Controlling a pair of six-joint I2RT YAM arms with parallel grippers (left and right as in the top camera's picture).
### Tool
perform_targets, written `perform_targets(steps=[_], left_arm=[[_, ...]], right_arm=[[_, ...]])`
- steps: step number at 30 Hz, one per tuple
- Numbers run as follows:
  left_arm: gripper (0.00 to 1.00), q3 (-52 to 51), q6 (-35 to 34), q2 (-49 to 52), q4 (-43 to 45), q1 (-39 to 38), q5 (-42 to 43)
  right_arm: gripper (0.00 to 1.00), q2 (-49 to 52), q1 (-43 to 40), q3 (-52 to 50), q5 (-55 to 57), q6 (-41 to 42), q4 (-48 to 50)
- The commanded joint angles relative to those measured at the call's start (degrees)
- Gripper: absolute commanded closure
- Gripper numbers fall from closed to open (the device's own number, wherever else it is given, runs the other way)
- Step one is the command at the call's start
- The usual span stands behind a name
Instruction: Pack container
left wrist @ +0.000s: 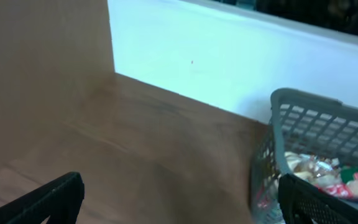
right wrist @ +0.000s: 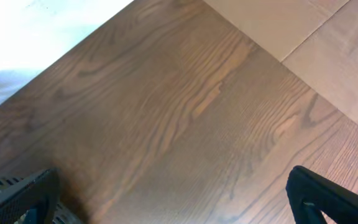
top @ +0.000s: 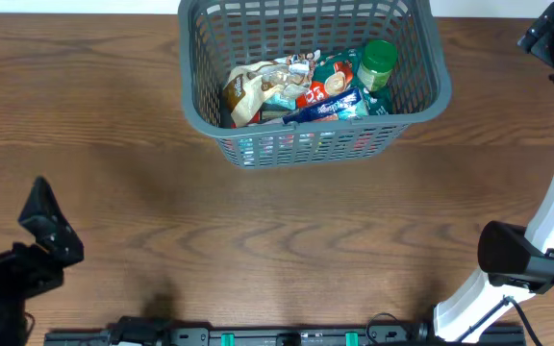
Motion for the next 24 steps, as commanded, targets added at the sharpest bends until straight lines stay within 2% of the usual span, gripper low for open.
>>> perform_targets(steps=[1, 8, 18, 24], left_arm=[[0.01, -6.7, -5.7, -3.0, 2.2, 1.2, 1.4], [0.01, -25.6, -12.0, -11.6, 14.1, 1.7, 1.4], [0.01, -49.3, -17.3, -21.1, 29.6, 1.7, 1.5], [0.01, -58.9, -21.2, -25.3, 33.8, 1.7, 2.8]], right_arm=[[0.01, -0.5, -0.3, 0.2, 0.3, 1.0, -0.1], [0.01, -0.5, -0.3, 0.2, 0.3, 1.0, -0.1], [0.01, -0.5, -0.3, 0.2, 0.3, 1.0, -0.1], [0.01, -0.5, -0.3, 0.2, 0.3, 1.0, -0.1]])
